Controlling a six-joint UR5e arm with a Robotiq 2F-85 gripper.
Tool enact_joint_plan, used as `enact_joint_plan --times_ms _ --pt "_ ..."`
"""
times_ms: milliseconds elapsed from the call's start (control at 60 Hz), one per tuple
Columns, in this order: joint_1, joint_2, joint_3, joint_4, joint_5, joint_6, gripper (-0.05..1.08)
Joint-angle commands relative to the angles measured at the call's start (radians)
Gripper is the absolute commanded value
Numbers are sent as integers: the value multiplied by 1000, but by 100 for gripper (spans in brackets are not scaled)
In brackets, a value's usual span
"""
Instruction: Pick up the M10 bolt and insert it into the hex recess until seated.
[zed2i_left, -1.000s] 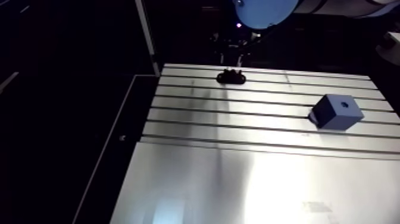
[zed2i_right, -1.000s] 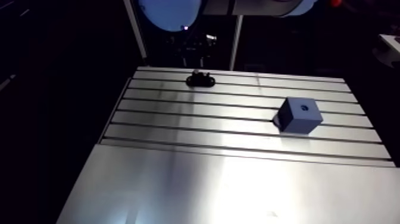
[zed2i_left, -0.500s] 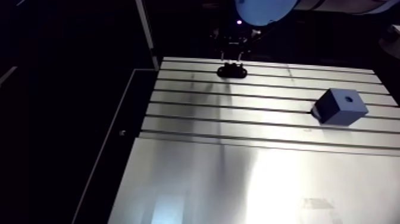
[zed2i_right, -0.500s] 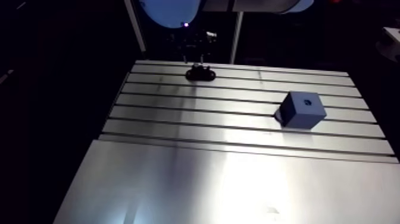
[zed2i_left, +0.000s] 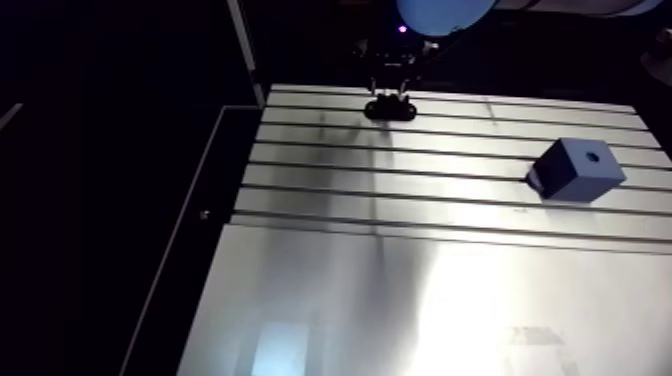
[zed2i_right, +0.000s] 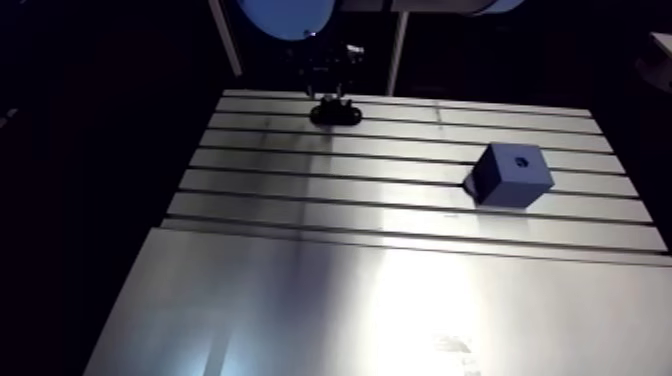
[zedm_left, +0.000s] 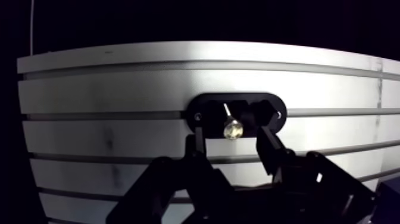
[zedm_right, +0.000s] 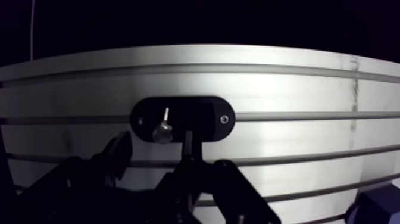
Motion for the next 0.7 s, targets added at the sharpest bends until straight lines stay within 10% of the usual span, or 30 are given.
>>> enact_joint_plan --times_ms 17,700 --pt "0 8 -7 -10 3 -1 44" --pt "2 -2 -33 58 6 1 44"
